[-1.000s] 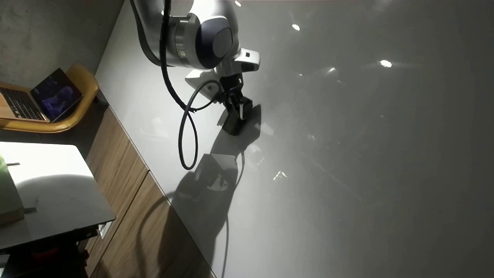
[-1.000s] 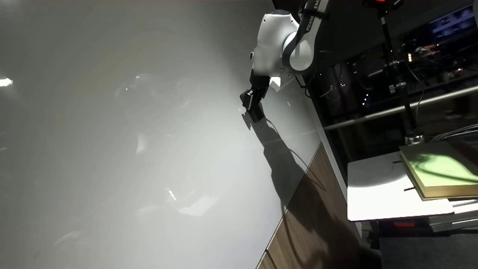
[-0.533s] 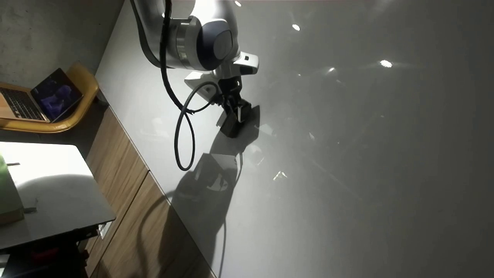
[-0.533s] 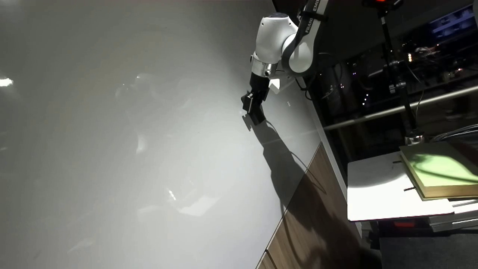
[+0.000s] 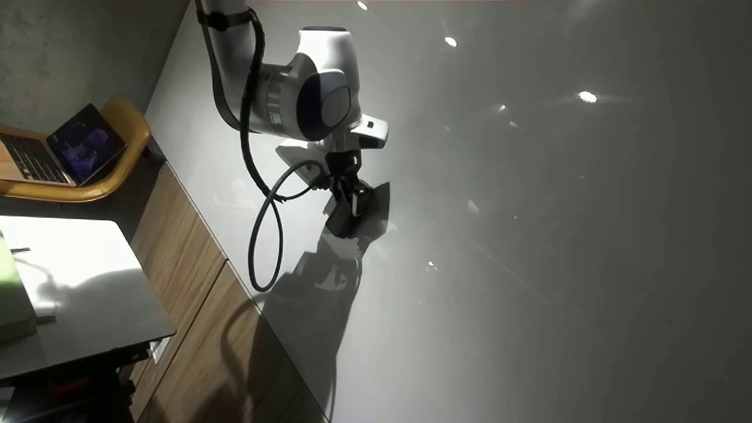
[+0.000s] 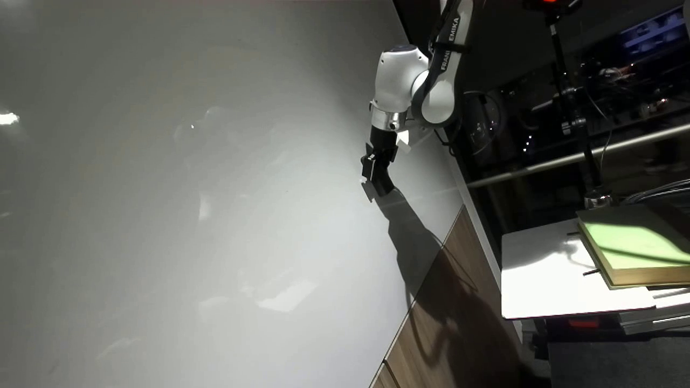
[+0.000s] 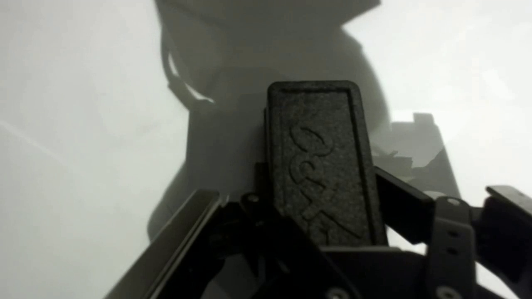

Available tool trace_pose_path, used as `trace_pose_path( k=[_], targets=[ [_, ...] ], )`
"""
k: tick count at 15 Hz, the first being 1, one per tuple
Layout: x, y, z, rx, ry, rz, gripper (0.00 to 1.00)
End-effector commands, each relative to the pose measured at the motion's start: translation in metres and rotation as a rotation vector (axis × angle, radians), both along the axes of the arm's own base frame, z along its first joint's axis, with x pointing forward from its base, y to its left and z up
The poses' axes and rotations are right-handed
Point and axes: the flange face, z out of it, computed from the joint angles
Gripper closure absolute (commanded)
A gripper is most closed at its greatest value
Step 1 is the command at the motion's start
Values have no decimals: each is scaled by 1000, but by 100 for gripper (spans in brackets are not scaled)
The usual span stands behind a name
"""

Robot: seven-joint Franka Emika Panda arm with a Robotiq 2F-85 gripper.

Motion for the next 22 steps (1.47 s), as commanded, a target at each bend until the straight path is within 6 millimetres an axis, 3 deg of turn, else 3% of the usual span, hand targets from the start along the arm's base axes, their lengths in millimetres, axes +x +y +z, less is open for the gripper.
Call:
trace_pose_path(
  k=[1,3,9,13,15,22],
  targets=[
    [31,-4,18,3,-71,-5,66],
    [29,2,27,5,-83,0,66],
    [19,19,84,7,-174,12,66],
    [5,19,113,52,-247,-15,66],
    [5,18,115,71,-263,-30,66],
    [14,12,89,146,-269,-69,66]
  ],
)
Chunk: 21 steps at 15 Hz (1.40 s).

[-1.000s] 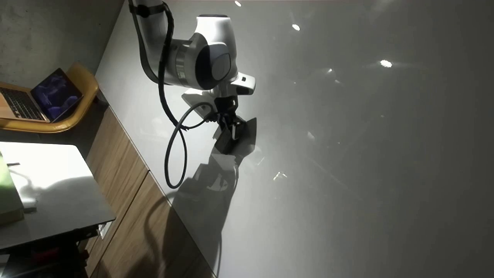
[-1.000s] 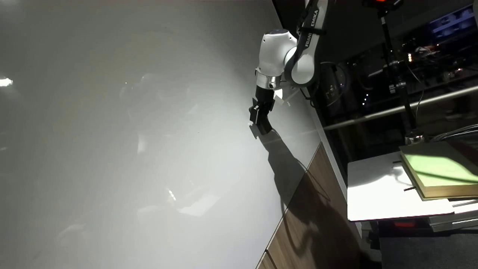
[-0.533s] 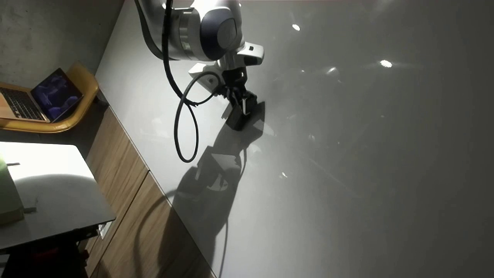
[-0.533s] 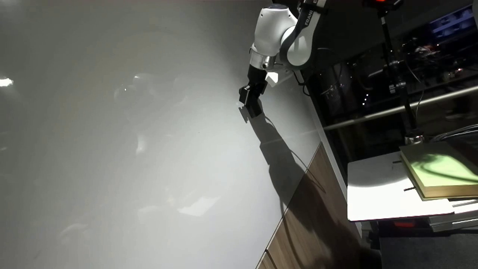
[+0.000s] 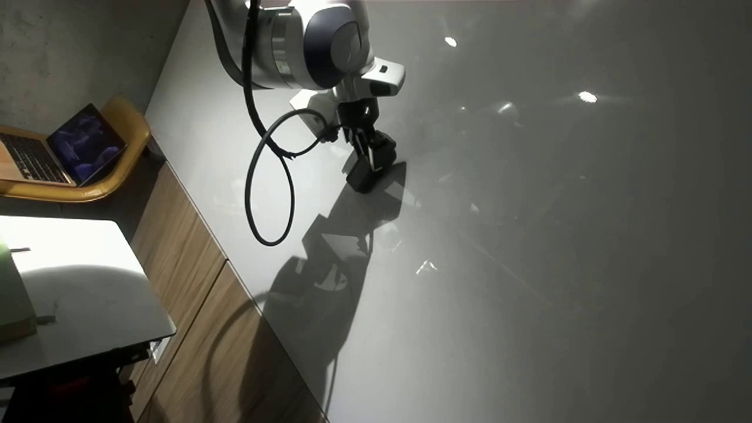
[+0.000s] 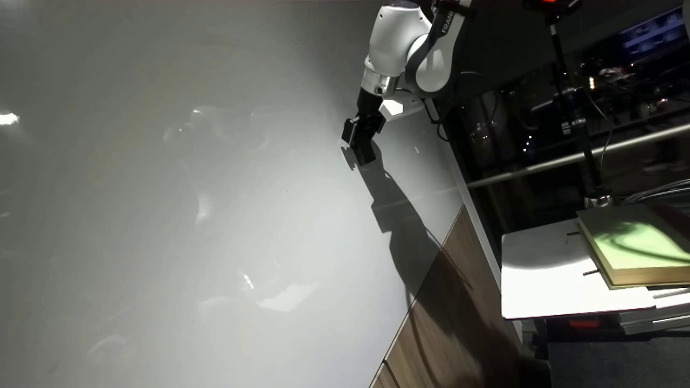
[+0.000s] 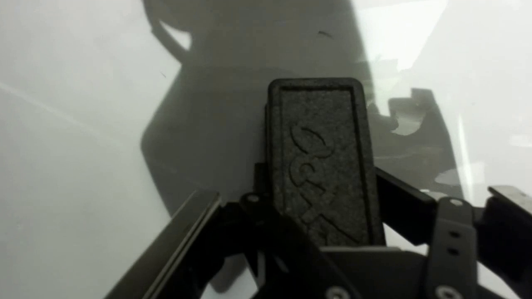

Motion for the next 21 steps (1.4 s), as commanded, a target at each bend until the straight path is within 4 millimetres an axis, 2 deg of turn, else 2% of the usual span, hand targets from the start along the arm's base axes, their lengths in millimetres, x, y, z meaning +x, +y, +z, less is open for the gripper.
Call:
trace_pose_path(
  k=[1,8,10,21],
  targets=[
    [35,0,2,54,-97,13,66],
    [32,-26,-26,69,-130,30,66],
    [30,-32,-41,85,-143,5,66],
    [45,8,-115,163,-80,33,66]
  ],
)
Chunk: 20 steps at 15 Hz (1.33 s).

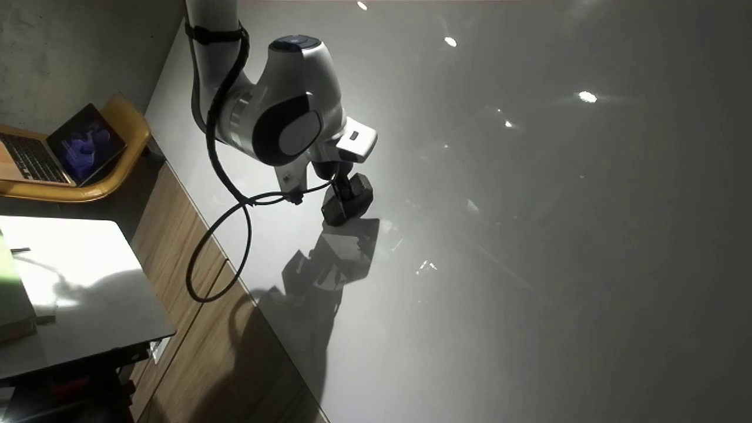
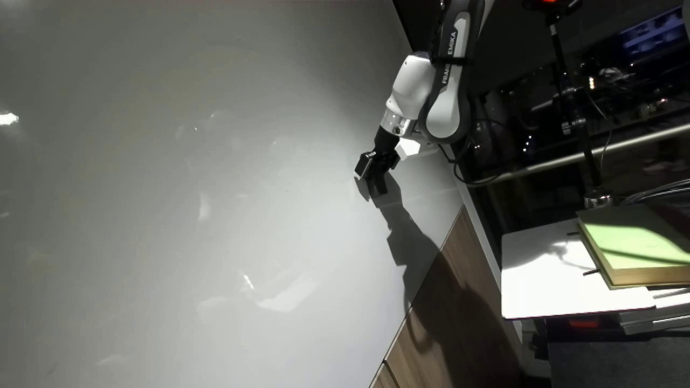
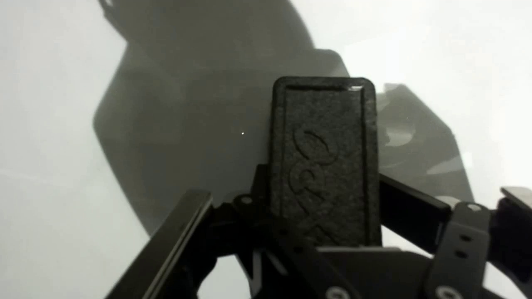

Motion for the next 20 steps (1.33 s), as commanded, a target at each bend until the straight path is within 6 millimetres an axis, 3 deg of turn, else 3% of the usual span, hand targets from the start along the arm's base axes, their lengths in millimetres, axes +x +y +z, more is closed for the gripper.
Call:
trace_pose_path(
  k=[1,3,5,8,11,14,20],
  targets=[
    [43,26,-14,4,-30,45,66],
    [43,49,-19,-32,33,95,66],
    [36,76,-36,-69,133,153,66],
    [18,144,-64,-80,315,250,66],
    [10,195,-66,-99,496,344,66],
    [0,204,-62,-116,676,395,66],
    [-22,158,-38,-165,1007,500,66]
  ],
)
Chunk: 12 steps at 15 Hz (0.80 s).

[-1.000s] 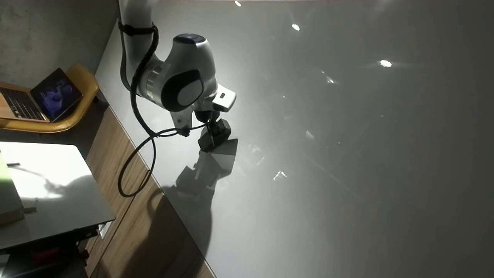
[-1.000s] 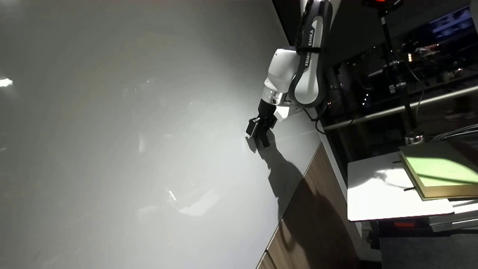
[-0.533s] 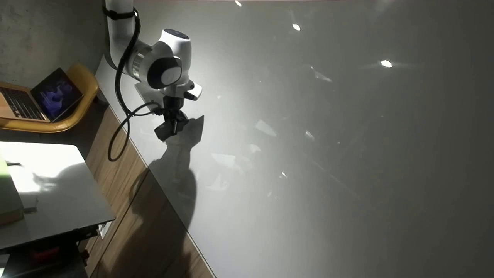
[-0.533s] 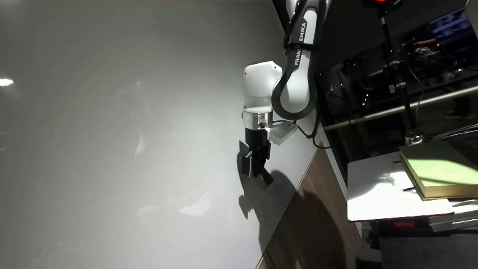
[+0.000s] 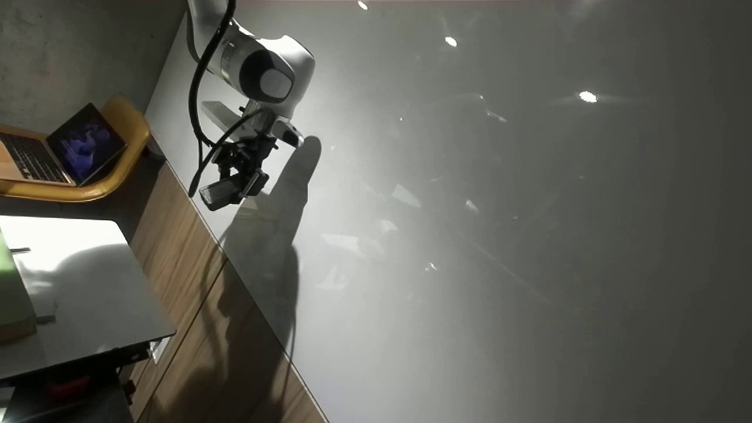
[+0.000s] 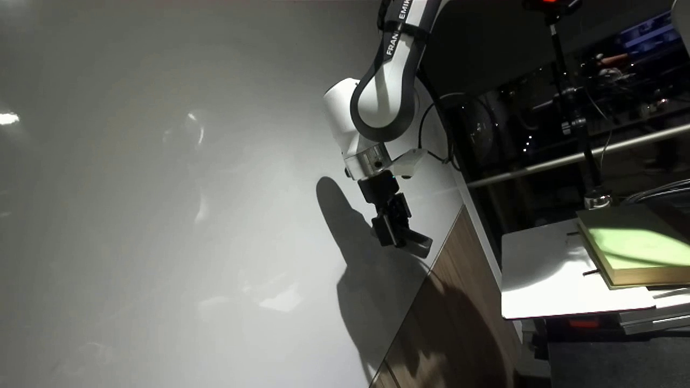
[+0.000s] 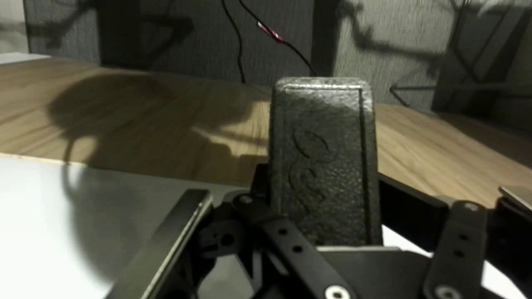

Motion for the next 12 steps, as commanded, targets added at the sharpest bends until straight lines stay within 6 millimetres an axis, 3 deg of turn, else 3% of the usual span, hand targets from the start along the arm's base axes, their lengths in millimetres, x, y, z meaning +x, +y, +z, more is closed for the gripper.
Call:
trace_pose_path(
  k=[1,5,8,12],
  targets=[
    [-24,-29,16,11,147,91,66],
    [-52,-59,11,1,174,182,66],
    [-70,-76,-6,3,228,204,66],
    [-87,-77,-38,13,306,213,66]
  ],
)
